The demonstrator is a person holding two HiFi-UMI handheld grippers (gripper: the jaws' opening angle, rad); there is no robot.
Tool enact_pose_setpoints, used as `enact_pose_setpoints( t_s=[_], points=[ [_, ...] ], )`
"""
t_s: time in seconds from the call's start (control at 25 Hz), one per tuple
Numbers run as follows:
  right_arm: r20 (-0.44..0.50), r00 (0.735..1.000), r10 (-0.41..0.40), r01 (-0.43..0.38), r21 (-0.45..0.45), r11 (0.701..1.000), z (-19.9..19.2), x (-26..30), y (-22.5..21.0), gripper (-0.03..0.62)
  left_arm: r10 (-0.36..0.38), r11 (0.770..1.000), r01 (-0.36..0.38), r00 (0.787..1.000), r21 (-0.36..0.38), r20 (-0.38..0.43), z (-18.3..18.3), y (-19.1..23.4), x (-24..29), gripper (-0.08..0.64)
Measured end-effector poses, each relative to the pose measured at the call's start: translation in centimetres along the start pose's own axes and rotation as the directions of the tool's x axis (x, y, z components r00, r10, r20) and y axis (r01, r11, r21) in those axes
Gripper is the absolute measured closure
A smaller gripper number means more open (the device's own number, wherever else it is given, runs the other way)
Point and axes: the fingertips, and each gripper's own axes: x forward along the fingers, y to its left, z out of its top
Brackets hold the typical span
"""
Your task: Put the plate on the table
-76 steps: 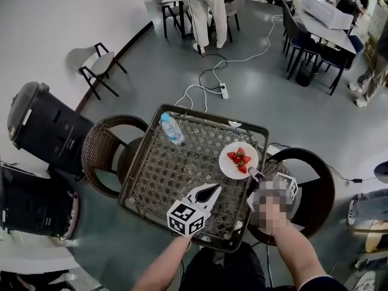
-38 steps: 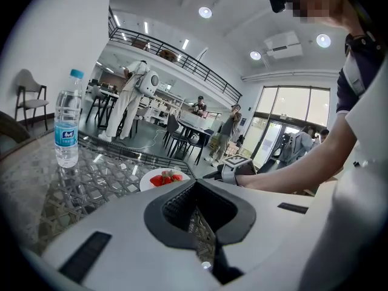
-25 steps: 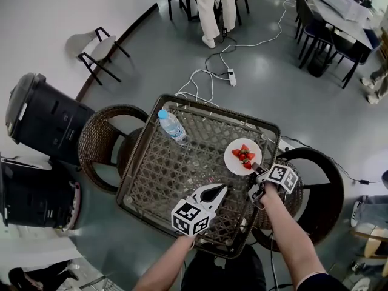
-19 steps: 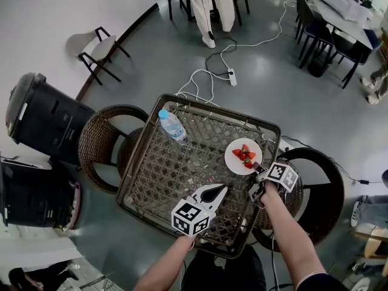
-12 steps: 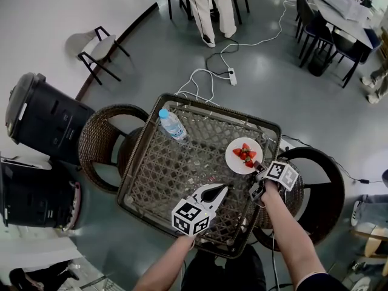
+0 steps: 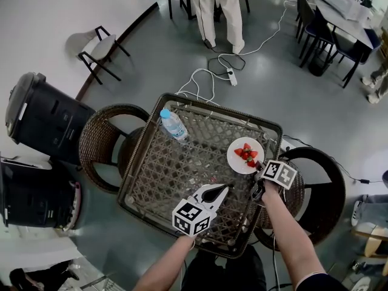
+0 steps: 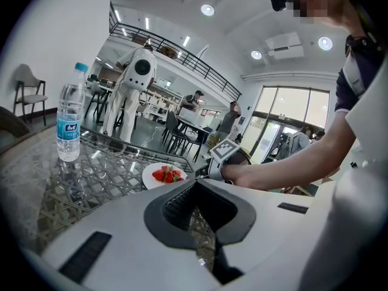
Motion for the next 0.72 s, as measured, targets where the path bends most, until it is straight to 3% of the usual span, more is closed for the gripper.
enact_pose_setpoints(
  t_s=[0.72],
  points=[
    [0.016, 0.995, -0.101, 0.102, -0.155, 0.983, 0.45, -0.23, -0.06, 0.515, -0.004, 1.000, 0.004, 1.000, 0.007, -0.012, 0.00, 0.34, -0.13, 0.554]
  ],
)
